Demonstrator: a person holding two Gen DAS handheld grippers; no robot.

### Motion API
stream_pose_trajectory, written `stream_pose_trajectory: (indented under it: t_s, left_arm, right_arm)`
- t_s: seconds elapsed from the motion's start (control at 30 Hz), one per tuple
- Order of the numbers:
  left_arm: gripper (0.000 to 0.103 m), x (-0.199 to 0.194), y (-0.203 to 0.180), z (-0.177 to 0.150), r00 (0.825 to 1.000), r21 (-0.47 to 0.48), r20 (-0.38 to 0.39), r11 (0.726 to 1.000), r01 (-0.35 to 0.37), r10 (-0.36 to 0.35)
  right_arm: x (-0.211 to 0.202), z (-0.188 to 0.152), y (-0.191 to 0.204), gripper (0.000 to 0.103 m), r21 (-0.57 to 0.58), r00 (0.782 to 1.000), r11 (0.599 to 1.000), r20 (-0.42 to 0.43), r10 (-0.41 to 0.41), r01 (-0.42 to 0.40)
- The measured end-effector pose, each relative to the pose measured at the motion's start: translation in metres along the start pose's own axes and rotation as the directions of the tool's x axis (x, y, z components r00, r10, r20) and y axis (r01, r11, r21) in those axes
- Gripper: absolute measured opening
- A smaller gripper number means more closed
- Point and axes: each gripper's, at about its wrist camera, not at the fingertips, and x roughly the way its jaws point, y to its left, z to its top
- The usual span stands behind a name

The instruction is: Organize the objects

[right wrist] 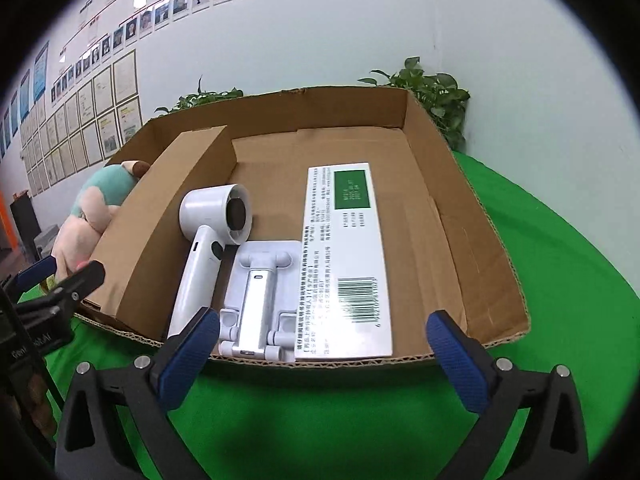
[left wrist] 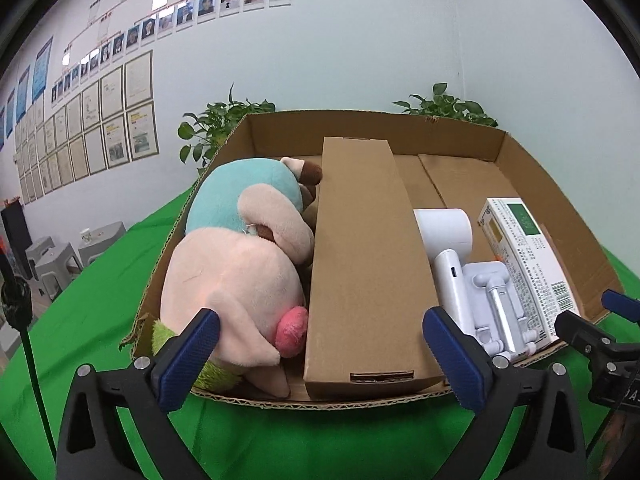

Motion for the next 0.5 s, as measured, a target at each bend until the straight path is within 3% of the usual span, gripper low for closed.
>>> stream_pose_trajectory:
  t_s: [0.13,0.5]
  left_arm:
    - [0.103,0.006,-0.005,-0.002,0.999,0.016,-0.009,0.999,-0.034,0.034]
    - [0.103,0.015,-0.007,-0.001,0.999,0.023,-0.026,0.999,-0.032,0.032]
  right_arm:
    - [0.009,-0.001,0.006,0.103,-0.045,0.999,0.998,-0.009,-0.037,0.037]
    - [0.015,-0.001,0.006,0.103,-0.066,0.998,0.997,-0.037,-0.050,0.047]
